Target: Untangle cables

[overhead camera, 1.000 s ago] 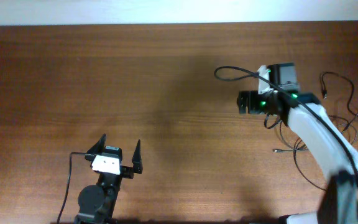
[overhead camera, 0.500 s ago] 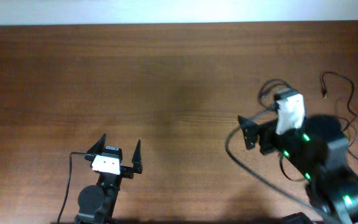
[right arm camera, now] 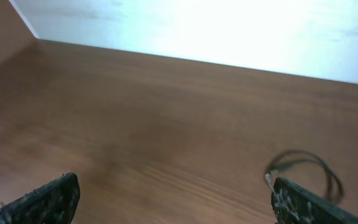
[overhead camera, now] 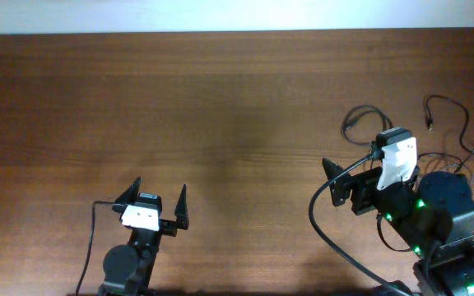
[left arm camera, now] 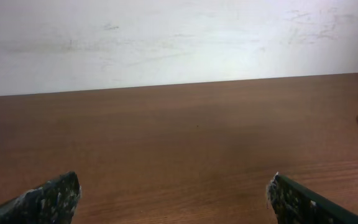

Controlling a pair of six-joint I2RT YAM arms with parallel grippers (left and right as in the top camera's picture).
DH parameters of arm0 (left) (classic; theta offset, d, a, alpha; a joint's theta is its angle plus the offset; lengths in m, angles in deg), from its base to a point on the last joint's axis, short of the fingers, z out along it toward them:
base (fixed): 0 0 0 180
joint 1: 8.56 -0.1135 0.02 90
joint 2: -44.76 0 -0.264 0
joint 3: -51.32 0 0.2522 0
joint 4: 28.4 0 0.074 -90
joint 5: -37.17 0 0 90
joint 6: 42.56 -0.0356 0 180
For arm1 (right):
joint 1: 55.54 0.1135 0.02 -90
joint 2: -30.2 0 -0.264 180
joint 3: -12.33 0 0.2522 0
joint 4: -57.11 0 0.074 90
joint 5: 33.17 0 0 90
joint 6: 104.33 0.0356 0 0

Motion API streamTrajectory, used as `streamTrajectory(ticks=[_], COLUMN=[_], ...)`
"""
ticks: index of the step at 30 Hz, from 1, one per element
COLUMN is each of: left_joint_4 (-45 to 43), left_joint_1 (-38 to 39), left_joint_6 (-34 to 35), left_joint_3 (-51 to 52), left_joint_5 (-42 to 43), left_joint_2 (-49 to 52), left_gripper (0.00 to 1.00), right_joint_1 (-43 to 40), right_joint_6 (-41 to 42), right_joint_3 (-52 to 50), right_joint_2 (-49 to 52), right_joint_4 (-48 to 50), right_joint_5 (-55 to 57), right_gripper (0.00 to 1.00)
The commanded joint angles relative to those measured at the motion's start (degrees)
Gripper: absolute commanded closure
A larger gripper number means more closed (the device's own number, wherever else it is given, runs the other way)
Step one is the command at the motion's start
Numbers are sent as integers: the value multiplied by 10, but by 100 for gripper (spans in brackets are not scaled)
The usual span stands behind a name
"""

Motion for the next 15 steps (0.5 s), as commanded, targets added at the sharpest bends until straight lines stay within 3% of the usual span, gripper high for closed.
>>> streamTrajectory(ticks=[1, 3, 10, 15], left_joint_4=[3, 3, 3, 3], left_joint_1=[-3, -3, -3, -3], left_joint_6=[-9, -9, -9, -9], left_joint_3=[1, 1, 1, 1], left_joint_5=[9, 9, 9, 9], left_joint_2=[-4, -4, -4, -4], left_gripper=[1, 1, 1, 1], right_joint_1=[4, 4, 4, 2], right_joint_6=[2, 2, 2, 2], right_joint_3=[-44, -71, -229, -380], right_joint_2=[-38, -60, -150, -225], right_joint_4=[-2, 7, 367, 506], right_joint_5=[47, 49, 42, 53], right_gripper=[2, 2, 2, 2])
